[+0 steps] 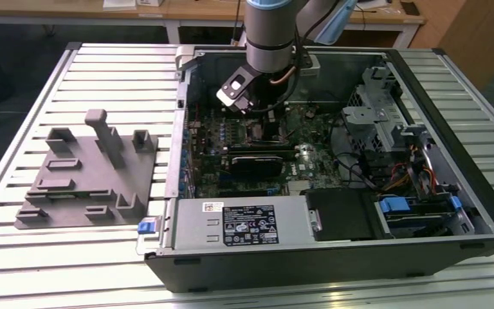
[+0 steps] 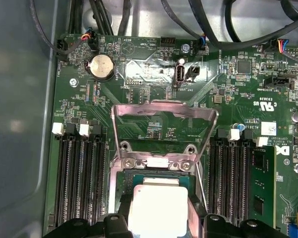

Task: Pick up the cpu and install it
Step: 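Place the cpu into insertion slot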

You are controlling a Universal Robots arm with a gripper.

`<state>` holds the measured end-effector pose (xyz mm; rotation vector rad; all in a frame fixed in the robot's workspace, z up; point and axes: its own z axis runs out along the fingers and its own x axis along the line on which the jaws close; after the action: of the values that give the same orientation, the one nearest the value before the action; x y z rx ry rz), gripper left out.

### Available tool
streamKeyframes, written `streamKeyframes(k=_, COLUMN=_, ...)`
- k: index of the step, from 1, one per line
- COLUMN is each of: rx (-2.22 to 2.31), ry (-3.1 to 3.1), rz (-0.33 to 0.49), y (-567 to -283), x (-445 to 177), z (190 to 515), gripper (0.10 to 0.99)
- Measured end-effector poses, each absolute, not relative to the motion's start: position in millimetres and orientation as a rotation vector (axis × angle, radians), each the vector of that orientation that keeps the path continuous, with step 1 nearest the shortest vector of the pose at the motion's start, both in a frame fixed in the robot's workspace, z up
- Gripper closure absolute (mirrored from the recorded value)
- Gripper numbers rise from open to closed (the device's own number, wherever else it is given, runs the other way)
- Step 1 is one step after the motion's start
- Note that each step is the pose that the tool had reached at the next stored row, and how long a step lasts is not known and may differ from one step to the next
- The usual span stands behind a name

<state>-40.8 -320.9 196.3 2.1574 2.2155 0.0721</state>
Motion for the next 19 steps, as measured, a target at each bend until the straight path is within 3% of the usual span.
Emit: streamKeyframes(k=19, rx=2.156, ry=2.217, rz=0.071, y=-320.0, x=-40.0, z=196.2, gripper=0.561)
